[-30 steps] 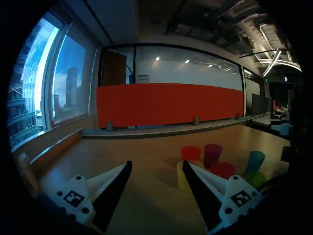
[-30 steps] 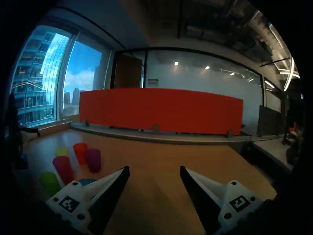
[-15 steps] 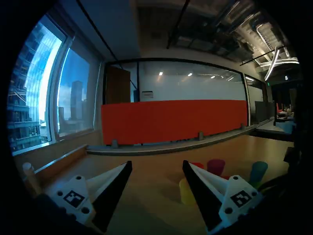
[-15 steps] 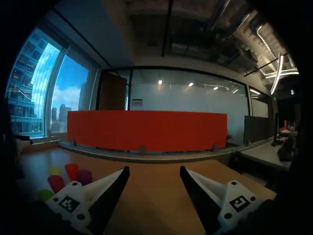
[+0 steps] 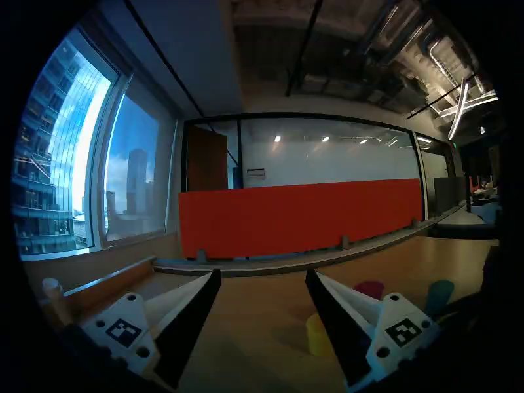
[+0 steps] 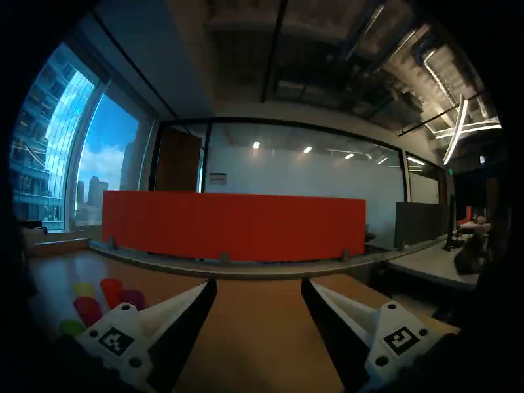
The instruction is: Pour water
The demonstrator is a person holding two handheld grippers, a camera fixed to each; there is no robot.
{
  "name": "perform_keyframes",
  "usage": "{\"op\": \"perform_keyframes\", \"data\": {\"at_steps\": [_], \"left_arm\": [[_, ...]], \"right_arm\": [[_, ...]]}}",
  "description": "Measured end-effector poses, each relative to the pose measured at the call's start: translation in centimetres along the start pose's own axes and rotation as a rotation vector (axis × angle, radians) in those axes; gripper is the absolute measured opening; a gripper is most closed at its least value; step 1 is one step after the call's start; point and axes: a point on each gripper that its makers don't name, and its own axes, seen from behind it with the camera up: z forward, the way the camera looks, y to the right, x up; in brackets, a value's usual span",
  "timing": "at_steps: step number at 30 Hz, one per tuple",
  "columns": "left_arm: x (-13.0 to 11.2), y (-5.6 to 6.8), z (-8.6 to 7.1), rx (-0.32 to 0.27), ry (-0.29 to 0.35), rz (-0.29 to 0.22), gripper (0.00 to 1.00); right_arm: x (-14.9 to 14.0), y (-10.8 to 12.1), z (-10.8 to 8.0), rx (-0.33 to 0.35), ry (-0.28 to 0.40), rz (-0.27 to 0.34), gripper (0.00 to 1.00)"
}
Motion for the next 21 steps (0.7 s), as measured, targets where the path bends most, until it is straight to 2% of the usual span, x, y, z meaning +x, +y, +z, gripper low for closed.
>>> {"op": "perform_keyframes", "data": {"at_steps": [12,21], "left_arm": [[-1.4,-0.2,-0.2,0.043,0.011,0.015,0.96],[-4.3,-0.1,-0.3,0.05,-0.02,-0.013,0.96]], "right_arm": [[-0.8,1.0,-0.3,-0.018,-0.003,0.058,1.0],[-1.1,1.2,-0.5,-0.023,-0.007,0.083,0.99]]}}
